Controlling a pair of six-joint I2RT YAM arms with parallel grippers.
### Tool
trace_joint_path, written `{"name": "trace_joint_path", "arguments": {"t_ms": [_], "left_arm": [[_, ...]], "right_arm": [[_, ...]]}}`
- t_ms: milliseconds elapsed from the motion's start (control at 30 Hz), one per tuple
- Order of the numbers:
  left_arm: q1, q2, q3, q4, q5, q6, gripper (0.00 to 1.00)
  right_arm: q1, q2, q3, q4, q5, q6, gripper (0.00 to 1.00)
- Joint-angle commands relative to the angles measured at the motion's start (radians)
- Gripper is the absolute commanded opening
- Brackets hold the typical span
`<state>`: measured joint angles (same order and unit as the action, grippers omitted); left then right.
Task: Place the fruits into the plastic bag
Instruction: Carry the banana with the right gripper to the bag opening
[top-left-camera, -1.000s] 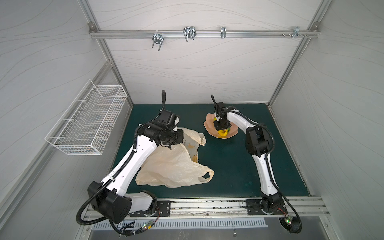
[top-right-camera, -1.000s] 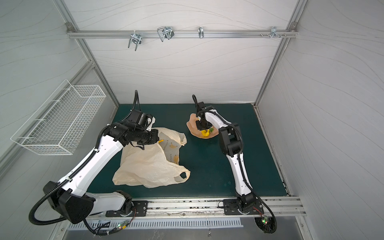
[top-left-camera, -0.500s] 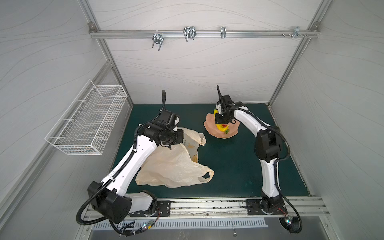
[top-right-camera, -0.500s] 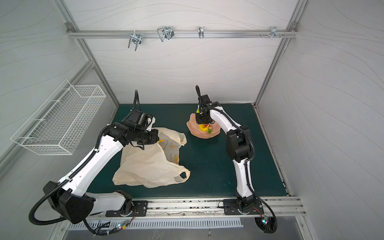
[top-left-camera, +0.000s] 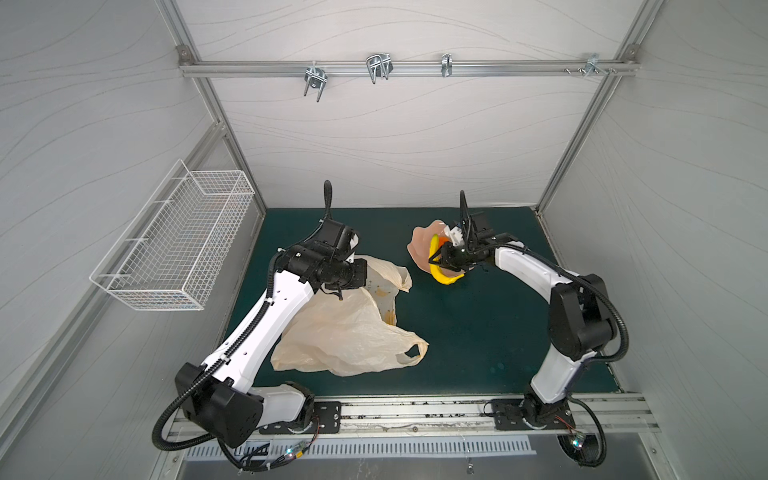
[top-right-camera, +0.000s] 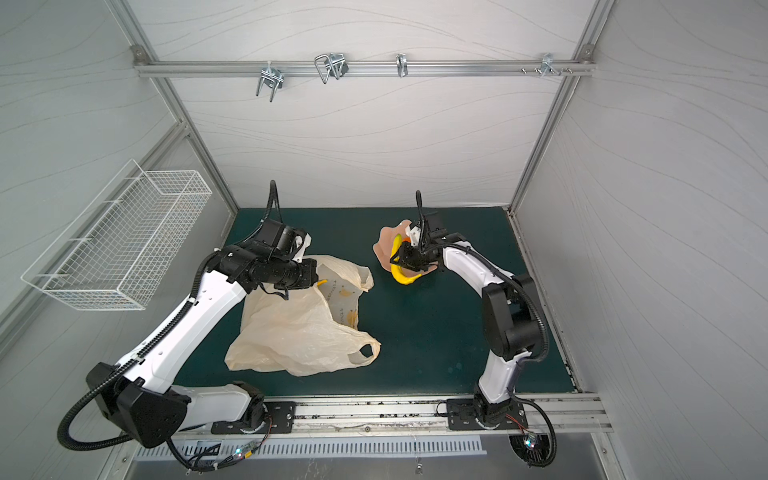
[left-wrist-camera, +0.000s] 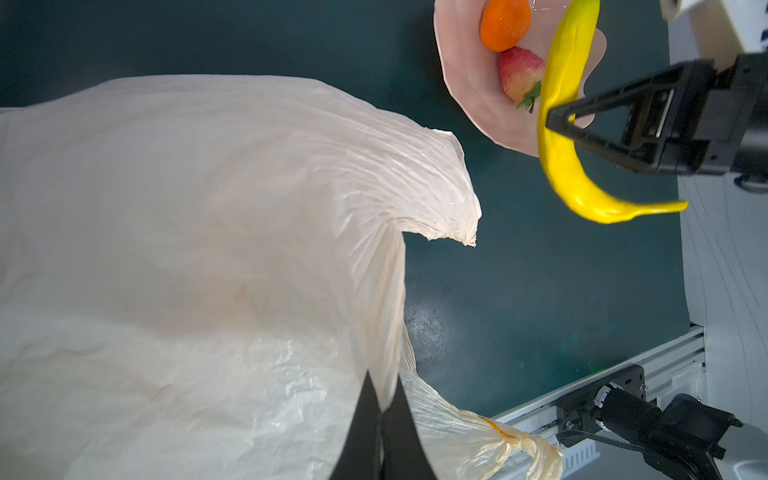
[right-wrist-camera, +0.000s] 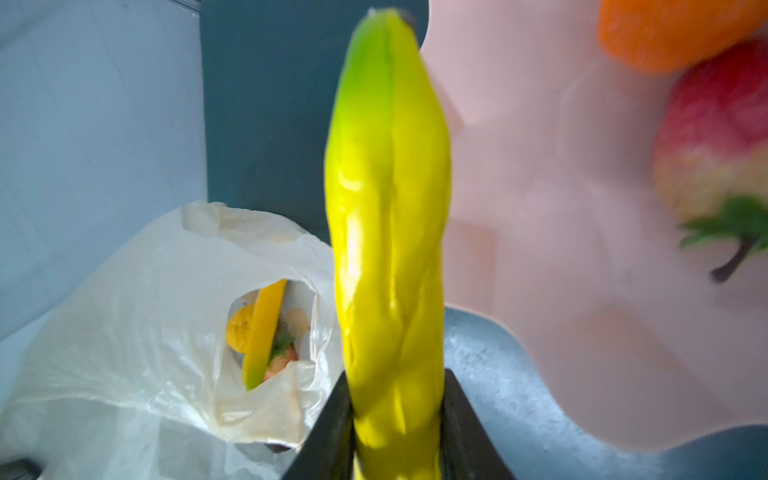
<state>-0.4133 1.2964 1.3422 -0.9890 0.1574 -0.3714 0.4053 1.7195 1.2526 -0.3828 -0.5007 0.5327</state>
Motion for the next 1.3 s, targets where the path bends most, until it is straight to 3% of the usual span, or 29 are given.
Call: {"name": "trace_joint_path", "arguments": {"t_ms": [0,267,500,900,1033,1267], "left_arm": [[0.001,0.001,0.043,0.007,0.000,0.016,0.00],[0.001,0.014,0.060,0.003,0.002,0.023,0.00],[0.001,0.023,0.060,0.010,0.014,0.018,0.00],[0.001,0.022,0.060,0.006,0.016,0.009,0.00],[0.001,0.025,0.061,0.010,0.026,0.005,0.00],[0.000,0.026,0.066,0.010,0.020,0.002,0.00]], "right_arm": [[0.000,-0.115,-0.129,0.174,-0.124,0.126,0.25],[0.027,-0.306,-0.442,0.364,-0.242,0.259,0.25],[0.075,-0.329,-0.571,0.487,-0.289,0.342,0.24],[0.292,-0.123,-0.495,0.726,-0.309,0.464,0.24],[0.325,-0.071,-0.427,0.700,-0.327,0.447,0.23],[0.362,0.007,-0.420,0.902,-0.375,0.611,0.22]]}}
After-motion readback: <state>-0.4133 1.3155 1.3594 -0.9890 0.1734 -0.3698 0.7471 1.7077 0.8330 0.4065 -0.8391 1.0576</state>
